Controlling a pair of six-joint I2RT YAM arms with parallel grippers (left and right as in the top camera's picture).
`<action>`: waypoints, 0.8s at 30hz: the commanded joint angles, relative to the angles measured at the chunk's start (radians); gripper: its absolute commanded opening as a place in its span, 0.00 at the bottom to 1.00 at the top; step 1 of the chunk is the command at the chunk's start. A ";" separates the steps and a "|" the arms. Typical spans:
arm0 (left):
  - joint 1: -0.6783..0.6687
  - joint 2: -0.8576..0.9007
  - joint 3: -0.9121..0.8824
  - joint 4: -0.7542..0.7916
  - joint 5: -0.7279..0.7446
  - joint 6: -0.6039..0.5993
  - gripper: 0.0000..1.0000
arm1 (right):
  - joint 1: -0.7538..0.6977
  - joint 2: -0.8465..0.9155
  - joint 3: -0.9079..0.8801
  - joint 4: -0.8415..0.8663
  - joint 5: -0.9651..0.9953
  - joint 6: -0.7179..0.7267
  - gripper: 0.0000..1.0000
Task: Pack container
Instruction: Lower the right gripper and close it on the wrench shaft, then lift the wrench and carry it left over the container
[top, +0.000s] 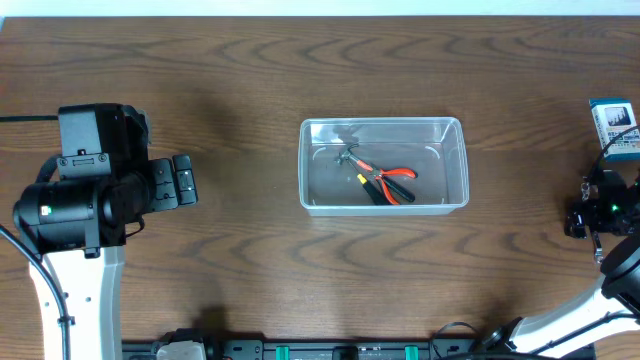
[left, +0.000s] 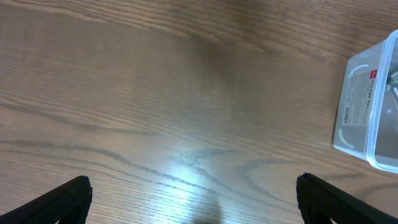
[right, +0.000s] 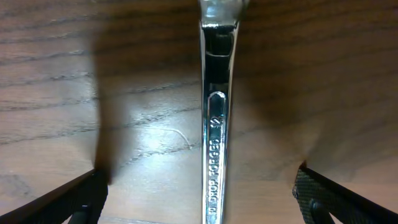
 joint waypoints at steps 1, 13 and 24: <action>0.005 0.005 0.003 -0.003 -0.008 -0.009 0.98 | -0.011 0.012 -0.031 0.010 -0.005 -0.007 0.99; 0.005 0.005 0.003 -0.003 -0.008 -0.009 0.98 | -0.011 0.012 -0.030 0.031 -0.001 -0.002 0.56; 0.005 0.005 0.003 -0.003 -0.008 -0.009 0.98 | -0.010 0.012 -0.029 0.046 -0.002 0.061 0.16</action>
